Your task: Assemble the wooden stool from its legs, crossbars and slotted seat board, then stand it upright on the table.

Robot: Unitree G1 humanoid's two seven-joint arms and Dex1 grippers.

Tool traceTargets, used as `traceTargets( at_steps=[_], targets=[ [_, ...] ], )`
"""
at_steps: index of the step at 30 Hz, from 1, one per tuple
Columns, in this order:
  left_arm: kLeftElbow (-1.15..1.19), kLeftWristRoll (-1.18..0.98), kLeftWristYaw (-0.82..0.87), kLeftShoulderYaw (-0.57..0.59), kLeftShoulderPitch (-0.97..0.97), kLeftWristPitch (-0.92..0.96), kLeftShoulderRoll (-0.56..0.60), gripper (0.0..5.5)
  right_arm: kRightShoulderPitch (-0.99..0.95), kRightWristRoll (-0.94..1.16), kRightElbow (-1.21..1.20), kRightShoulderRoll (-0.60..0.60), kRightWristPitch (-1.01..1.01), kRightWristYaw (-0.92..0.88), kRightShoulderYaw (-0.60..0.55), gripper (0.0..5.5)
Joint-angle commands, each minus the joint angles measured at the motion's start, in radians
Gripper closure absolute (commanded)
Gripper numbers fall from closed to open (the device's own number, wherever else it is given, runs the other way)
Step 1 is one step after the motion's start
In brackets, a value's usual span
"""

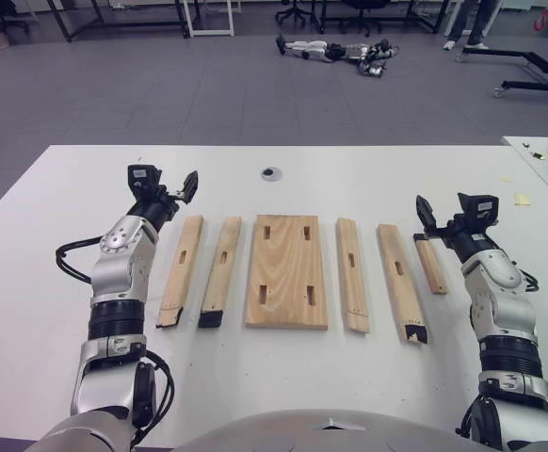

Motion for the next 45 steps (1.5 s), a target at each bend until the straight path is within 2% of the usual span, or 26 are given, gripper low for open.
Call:
traceTargets(
  at_steps=[1, 5, 11, 17, 22, 27, 29, 32, 34, 36, 38, 41, 45],
  targets=[
    [-0.124, -0.017, -0.046, 0.057, 0.154, 0.066, 0.088, 1.17, 0.028, 0.004, -0.027, -0.004, 0.008, -0.005, -0.015, 0.92],
    [-0.168, -0.076, -0.119, 0.147, 0.308, 0.176, 0.173, 1.17, 0.058, 0.002, -0.047, 0.002, 0.011, -0.012, -0.022, 0.92],
    [-0.203, -0.063, -0.145, 0.119, 0.486, 0.28, 0.181, 1.17, 0.059, 0.002, -0.051, 0.005, 0.011, -0.012, -0.017, 0.92],
    [-0.205, -0.011, -0.133, 0.077, 0.538, 0.335, 0.208, 2.27, 0.071, 0.002, -0.059, 0.0, 0.015, -0.012, -0.022, 0.92],
    [-0.248, 0.043, -0.155, 0.009, 0.571, 0.338, 0.251, 2.97, 0.076, 0.001, -0.069, 0.006, 0.019, -0.02, -0.018, 0.92],
    [-0.254, 0.04, -0.147, 0.008, 0.571, 0.348, 0.254, 3.93, 0.07, -0.002, -0.089, 0.004, 0.035, -0.02, -0.01, 0.92],
    [-0.239, 0.043, -0.139, 0.013, 0.552, 0.335, 0.252, 4.2, 0.06, -0.004, -0.098, 0.006, 0.042, -0.023, -0.005, 0.92],
    [-0.228, 0.045, -0.11, 0.04, 0.466, 0.286, 0.253, 4.2, 0.031, 0.017, -0.133, 0.019, 0.075, -0.028, 0.006, 0.92],
    [-0.292, 0.016, -0.088, 0.062, 0.354, 0.267, 0.245, 4.21, -0.01, 0.083, -0.215, 0.047, 0.145, -0.012, 0.031, 0.92],
    [-0.419, -0.073, -0.113, 0.025, 0.176, 0.271, 0.197, 4.21, -0.084, 0.271, -0.38, 0.125, 0.284, -0.006, 0.071, 0.92],
    [-0.516, -0.108, -0.148, -0.083, 0.047, 0.269, 0.135, 4.21, -0.187, 0.502, -0.508, 0.251, 0.408, -0.07, 0.11, 0.92],
    [-0.547, -0.053, -0.183, -0.245, -0.039, 0.178, 0.061, 4.21, -0.313, 0.751, -0.555, 0.411, 0.52, -0.225, 0.136, 0.92],
    [-0.543, -0.001, -0.207, -0.317, -0.091, 0.078, 0.022, 4.21, -0.381, 0.92, -0.552, 0.433, 0.603, -0.372, 0.111, 0.92]
  ],
)
